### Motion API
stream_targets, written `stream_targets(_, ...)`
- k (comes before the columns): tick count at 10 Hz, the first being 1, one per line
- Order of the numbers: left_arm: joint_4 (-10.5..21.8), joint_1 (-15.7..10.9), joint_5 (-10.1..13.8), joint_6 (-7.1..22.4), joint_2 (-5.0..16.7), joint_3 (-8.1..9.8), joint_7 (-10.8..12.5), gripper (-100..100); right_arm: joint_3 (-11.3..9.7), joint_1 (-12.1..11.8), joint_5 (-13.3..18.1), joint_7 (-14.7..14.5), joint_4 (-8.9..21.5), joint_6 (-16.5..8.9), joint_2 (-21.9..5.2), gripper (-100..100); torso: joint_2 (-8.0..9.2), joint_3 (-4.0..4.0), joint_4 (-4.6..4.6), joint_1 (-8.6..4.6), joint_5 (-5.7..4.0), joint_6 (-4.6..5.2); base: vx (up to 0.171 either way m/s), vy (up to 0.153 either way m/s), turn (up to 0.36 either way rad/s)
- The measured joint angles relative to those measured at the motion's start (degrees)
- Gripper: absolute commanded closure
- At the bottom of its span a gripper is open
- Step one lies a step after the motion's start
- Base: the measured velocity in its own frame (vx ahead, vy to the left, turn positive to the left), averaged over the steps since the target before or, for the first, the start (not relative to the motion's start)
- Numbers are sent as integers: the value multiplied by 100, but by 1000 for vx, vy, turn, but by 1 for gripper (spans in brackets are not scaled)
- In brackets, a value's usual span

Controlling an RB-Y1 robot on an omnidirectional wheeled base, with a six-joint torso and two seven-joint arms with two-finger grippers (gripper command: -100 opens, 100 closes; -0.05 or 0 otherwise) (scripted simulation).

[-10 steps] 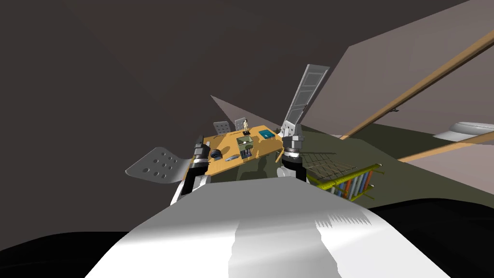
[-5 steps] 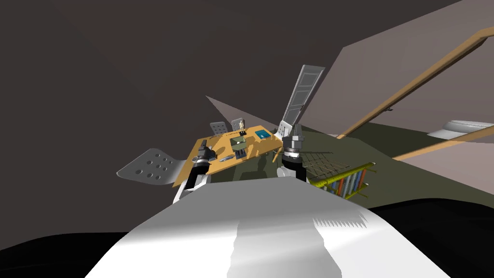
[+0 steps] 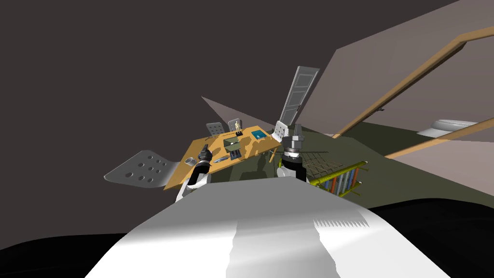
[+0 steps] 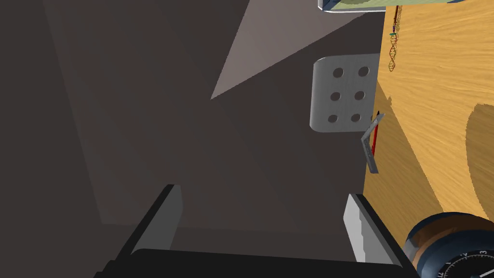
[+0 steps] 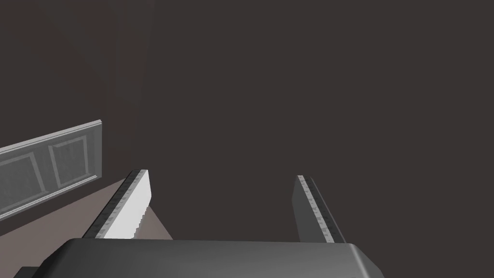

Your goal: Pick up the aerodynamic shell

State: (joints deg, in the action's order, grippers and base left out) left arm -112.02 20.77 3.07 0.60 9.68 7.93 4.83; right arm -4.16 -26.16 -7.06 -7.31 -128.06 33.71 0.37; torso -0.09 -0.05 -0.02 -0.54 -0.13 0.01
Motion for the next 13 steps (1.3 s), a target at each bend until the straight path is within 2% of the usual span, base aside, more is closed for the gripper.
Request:
stream_targets(1, 35, 12, 5, 127, -3, 30, 40, -100, 0, 0, 0, 0, 0, 0, 0, 0, 5, 3, 1, 8, 0, -2, 16, -102, -30)
stream_targets(3, 254, -133, -12, 551, -31, 167, 134, -100, 0, 0, 0, 0, 0, 0, 0, 0, 0, 0, 0, 13, 2, 0, 25, -99, -42)
stream_targets(6, 617, -216, 39, 839, 73, 327, 280, -100, 1, 0, 0, 0, 0, 0, -1, 0, 2, 1, 1, 37, 6, -2, 28, -59, -34)
stream_targets(10, 1024, -404, 22, 1305, 96, 551, 395, -100, 1, 0, 0, 0, 0, 0, -1, 0, 3, 2, 1, 40, 7, -2, 28, -49, -35)
stream_targets(13, 1467, -604, 45, 1633, 186, 763, 498, -100, 1, 0, 0, 0, 0, 0, -1, 0, -3, -1, 0, 45, 8, -1, 42, -36, -47)
